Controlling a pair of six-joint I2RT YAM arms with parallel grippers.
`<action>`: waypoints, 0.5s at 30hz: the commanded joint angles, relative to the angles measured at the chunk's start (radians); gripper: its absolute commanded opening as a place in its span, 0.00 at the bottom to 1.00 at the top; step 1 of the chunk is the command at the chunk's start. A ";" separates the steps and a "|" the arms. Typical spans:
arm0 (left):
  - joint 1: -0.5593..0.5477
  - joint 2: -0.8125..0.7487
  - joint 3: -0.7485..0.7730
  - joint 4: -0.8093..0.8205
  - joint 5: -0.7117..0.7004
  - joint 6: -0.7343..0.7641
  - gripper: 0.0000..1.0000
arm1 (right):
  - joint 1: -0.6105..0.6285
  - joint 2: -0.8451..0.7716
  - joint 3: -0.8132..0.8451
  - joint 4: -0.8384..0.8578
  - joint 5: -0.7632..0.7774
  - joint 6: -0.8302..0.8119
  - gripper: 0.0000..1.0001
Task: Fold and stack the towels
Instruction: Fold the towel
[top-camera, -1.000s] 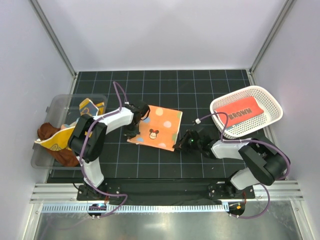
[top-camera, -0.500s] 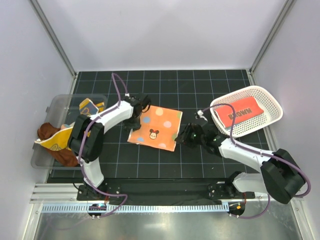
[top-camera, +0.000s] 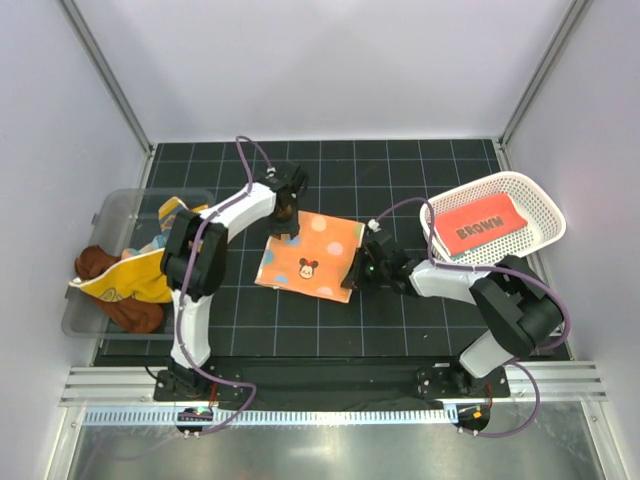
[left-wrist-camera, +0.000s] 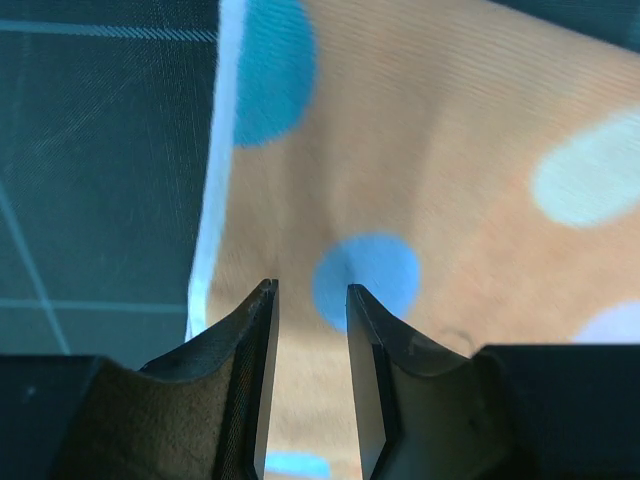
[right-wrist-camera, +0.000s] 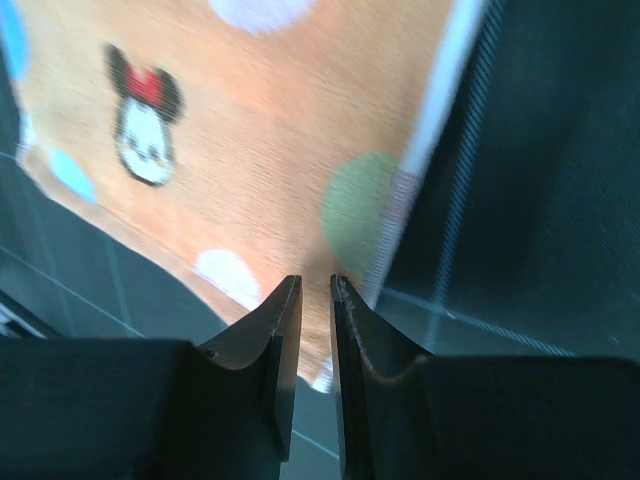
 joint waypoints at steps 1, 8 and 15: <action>0.048 0.063 0.050 0.054 0.094 0.030 0.36 | 0.002 -0.040 -0.043 0.055 -0.002 -0.051 0.25; 0.065 0.091 0.134 0.060 0.162 0.067 0.38 | -0.006 -0.123 0.072 -0.162 0.164 -0.132 0.26; 0.071 0.135 0.234 0.052 0.167 0.164 0.39 | -0.161 -0.003 0.313 -0.221 0.144 -0.309 0.19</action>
